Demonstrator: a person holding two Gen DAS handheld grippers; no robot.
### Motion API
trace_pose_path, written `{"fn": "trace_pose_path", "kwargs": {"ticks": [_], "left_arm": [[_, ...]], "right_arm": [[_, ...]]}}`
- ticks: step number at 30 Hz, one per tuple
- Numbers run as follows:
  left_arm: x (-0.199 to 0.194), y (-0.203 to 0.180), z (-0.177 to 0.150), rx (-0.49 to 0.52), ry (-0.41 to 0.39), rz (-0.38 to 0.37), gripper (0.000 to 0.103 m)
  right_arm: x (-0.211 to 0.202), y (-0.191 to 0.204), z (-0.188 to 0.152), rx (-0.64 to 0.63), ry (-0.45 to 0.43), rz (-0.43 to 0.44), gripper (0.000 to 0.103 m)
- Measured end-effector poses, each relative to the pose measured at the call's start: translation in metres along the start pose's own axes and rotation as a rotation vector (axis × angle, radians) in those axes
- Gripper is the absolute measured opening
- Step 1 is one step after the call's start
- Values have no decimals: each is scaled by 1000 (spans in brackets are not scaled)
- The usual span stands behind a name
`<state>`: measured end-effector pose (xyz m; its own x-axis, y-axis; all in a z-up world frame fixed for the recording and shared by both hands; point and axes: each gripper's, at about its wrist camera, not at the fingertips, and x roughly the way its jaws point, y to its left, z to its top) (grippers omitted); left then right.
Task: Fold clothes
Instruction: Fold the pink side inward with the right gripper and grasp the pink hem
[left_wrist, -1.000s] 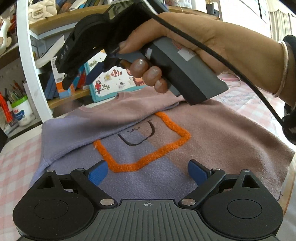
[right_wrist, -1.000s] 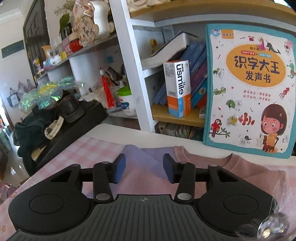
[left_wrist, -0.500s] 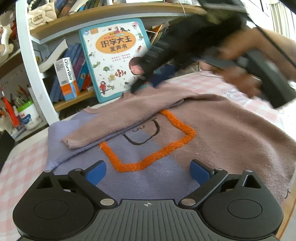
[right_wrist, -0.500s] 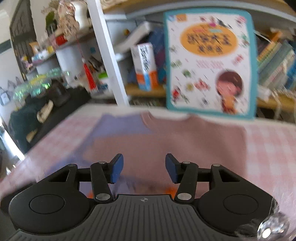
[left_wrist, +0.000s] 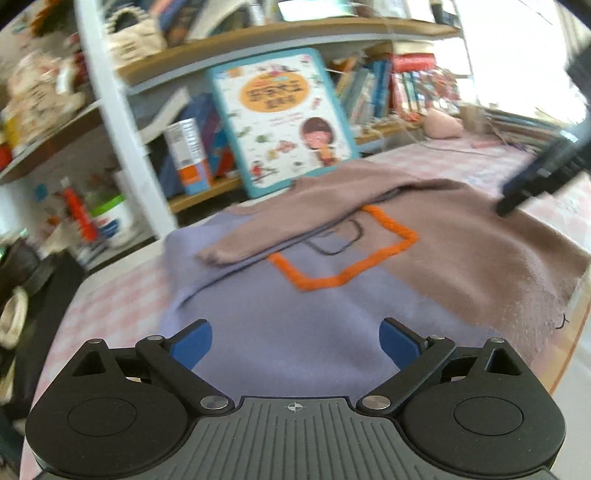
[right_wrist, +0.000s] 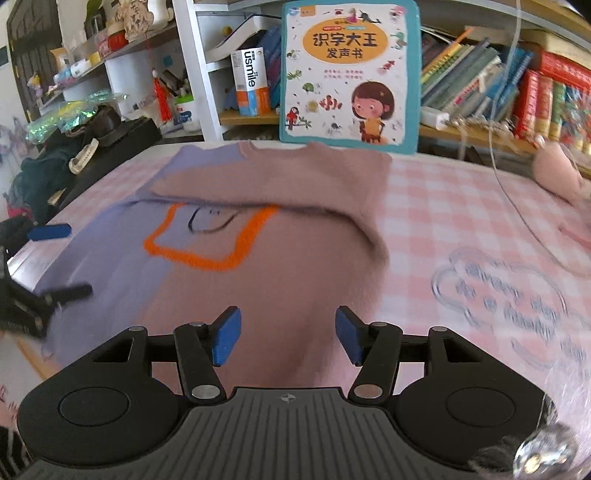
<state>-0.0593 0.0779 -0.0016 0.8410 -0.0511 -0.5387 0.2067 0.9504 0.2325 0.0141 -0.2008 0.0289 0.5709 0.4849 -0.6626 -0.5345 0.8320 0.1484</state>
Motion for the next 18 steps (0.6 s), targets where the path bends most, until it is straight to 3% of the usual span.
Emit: {"fn": "trace_pose_path", "kwargs": {"ticks": [4, 14, 15, 17, 18], "left_arm": [[-18, 16, -8, -84, 14, 49, 99], [-61, 38, -50, -274, 39, 71, 97], [-64, 43, -54, -314, 37, 68, 93], [-67, 51, -61, -389, 33, 48, 66], [-66, 54, -63, -421, 34, 31, 62]], "right_arm": [[-15, 3, -21, 24, -11, 12, 55], [-47, 11, -74, 104, -60, 22, 55], [-50, 11, -78, 113, -66, 22, 55], [-54, 10, -84, 131, -77, 25, 54], [-56, 10, -87, 138, -82, 26, 54]]}}
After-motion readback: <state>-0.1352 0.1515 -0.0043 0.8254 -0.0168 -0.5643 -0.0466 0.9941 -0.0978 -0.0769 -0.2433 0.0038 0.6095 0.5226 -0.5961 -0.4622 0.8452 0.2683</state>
